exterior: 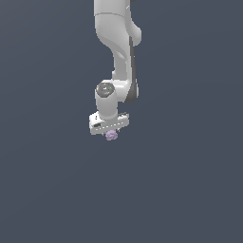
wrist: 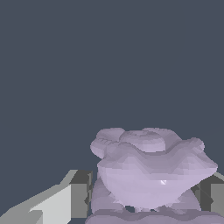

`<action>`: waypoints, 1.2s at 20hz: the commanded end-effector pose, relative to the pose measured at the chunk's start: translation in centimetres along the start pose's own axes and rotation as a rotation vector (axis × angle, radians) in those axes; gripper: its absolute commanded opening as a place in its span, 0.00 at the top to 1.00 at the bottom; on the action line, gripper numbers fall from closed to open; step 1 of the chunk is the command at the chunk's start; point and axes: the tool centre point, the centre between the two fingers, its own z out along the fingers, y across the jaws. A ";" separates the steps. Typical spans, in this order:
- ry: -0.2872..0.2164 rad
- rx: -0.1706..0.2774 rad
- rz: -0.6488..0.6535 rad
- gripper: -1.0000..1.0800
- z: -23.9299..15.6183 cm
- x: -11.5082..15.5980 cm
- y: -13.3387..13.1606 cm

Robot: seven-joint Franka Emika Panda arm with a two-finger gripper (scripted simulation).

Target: Pick up the object and move it to a goal position.

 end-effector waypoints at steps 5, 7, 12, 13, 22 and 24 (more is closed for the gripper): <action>0.000 0.000 -0.001 1.00 0.1 0.0 -0.1; 0.000 0.000 0.000 1.00 0.0 0.0 0.0; 0.000 0.000 0.000 1.00 -0.5 0.6 -0.6; 0.000 0.000 0.000 1.00 -0.8 0.9 -0.8; 0.000 0.000 0.000 1.00 -4.6 5.5 -4.7; 0.000 0.000 0.000 1.00 -5.8 6.8 -5.8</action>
